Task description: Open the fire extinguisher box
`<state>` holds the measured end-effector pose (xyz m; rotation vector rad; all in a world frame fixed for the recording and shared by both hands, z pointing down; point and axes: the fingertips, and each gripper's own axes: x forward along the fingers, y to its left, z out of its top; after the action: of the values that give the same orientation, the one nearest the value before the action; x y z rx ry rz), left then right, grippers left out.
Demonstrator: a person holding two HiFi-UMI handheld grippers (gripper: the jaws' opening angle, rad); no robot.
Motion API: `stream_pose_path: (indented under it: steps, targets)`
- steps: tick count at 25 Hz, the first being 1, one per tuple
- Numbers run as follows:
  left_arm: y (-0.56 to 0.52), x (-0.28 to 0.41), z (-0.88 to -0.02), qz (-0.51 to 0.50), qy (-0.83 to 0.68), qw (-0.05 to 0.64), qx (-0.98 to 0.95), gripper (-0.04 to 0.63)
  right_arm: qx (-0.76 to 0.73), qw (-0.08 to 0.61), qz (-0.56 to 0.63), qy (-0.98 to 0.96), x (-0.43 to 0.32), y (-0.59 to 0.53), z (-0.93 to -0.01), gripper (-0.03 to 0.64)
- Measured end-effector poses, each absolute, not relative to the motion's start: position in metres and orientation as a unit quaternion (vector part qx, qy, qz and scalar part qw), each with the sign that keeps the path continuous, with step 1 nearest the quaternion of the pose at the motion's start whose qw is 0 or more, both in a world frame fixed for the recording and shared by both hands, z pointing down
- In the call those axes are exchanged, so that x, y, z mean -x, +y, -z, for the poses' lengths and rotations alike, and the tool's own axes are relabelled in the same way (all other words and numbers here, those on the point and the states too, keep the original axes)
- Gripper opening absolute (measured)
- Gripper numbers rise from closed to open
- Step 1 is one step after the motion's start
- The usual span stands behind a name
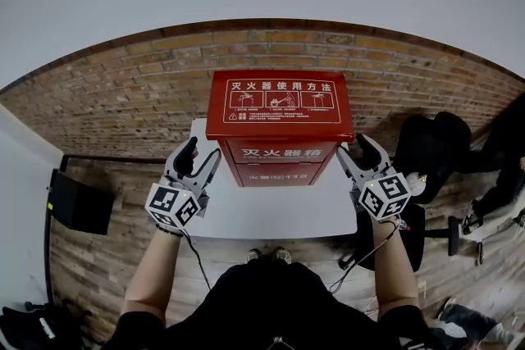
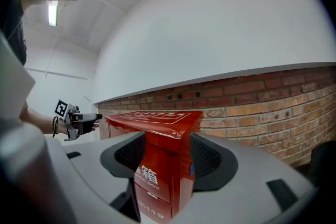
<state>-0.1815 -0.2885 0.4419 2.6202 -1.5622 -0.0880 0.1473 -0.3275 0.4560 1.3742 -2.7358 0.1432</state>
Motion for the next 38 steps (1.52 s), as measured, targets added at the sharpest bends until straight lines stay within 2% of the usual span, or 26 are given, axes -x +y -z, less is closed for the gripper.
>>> stream_pose_path:
  steps: [7,15,28,38]
  targets:
    - [-0.316,0.18,-0.458,0.008,-0.481,0.044,-0.876,0.327,-0.423,0.046,-0.058,-0.903,-0.147,-0.341,-0.464,0.256]
    - [-0.325,0.171,-0.452,0.032,-0.46,0.033,-0.886,0.324,-0.384,0.014,-0.078,-0.92,-0.142,-0.342,-0.459,0.256]
    - [-0.326,0.169,-0.45,0.011,-0.46,0.026,-0.888,0.303,-0.412,0.058,-0.054,-0.908,-0.144,-0.345,-0.46,0.219]
    - [-0.328,0.166,-0.403,0.01,-0.452,0.01,-0.892,0.301,-0.412,0.038,-0.087,-0.906,-0.147,-0.349,-0.406,0.219]
